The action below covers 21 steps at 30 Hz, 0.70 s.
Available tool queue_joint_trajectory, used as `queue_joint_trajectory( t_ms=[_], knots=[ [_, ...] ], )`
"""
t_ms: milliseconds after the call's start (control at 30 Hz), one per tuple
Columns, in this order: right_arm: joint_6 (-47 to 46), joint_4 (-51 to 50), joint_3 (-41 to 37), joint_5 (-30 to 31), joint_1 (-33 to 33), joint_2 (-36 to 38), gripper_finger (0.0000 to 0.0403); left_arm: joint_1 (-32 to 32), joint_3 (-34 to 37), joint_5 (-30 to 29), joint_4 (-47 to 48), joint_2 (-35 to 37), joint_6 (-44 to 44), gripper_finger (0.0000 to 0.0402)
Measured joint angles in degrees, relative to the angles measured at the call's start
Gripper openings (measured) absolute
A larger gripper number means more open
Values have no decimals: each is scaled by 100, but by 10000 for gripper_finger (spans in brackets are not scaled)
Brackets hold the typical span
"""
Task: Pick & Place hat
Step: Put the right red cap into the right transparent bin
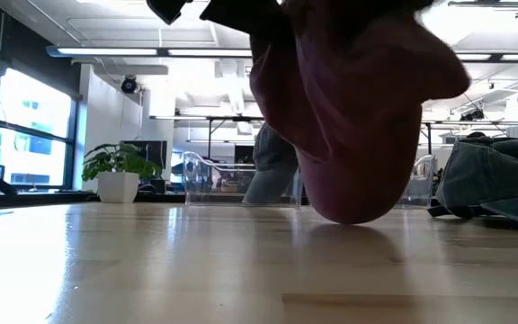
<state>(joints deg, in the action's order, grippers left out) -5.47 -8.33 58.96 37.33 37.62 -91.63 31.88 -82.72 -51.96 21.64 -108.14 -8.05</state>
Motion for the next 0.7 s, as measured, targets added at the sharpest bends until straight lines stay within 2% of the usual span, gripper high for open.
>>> queue_joint_trajectory(
  t_ms=[67,167,300,467,600,700],
  knots=[
    [-175,-99,-2,497,-2,-151,253,27,-68,-3,76,-1,36,2],
    [-252,-430,-2,752,-27,-133,253,141,-244,-102,315,-1,96,2],
    [-601,-728,3,270,-193,222,256,289,-504,-245,519,0,144,2],
    [-602,-762,2,-167,-284,634,269,302,-691,-260,654,0,360,2],
    [-520,-286,4,-146,-202,773,275,304,-697,-258,740,0,481,2],
    [-322,72,4,332,-152,625,275,303,-697,-260,722,0,481,2]
  ],
)
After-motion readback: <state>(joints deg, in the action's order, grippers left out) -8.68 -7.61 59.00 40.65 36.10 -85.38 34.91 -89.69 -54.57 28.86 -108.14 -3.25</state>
